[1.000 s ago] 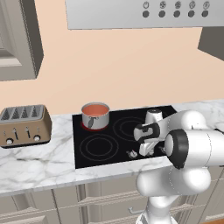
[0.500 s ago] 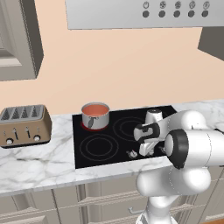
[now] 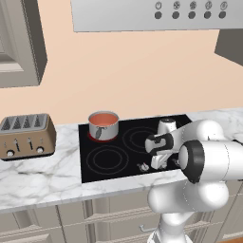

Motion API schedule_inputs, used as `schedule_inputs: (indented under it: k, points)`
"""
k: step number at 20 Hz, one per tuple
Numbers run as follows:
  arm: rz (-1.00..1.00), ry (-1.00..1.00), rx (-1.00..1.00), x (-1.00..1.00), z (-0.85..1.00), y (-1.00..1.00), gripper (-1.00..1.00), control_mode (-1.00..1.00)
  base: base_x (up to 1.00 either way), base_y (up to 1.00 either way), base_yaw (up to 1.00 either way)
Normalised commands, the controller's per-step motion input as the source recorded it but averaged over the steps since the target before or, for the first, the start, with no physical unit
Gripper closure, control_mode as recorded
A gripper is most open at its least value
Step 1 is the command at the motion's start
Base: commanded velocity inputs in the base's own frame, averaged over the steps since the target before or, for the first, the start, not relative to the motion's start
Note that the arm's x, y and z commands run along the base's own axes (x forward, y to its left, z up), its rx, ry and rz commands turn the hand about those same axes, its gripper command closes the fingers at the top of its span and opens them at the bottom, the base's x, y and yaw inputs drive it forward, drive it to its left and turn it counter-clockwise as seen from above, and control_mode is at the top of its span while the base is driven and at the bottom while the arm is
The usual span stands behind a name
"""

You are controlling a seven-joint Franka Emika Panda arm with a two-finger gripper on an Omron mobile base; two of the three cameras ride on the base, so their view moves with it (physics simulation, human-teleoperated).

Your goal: Wait until the marinara sauce is simmered to a deep red color and then turn off the stove.

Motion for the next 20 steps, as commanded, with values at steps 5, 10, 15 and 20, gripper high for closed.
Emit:
schedule_inputs:
  k: [5, 10, 15, 20]
  points:
    - [0.0, 0.0, 0.0, 0.0, 0.0, 0.0, 1.0, -1.0, 0.0, 0.0, 0.0]
    - [0.0, 0.0, 0.0, 0.0, 0.0, 0.0, 1.0, -1.0, 0.0, 0.0, 0.0]
    - [0.0, 0.0, 0.0, 0.0, 0.0, 0.0, 1.0, -1.0, 0.0, 0.0, 0.0]
    - [0.0, 0.0, 0.0, 0.0, 0.0, 0.0, 1.0, -1.0, 0.0, 0.0, 0.0]
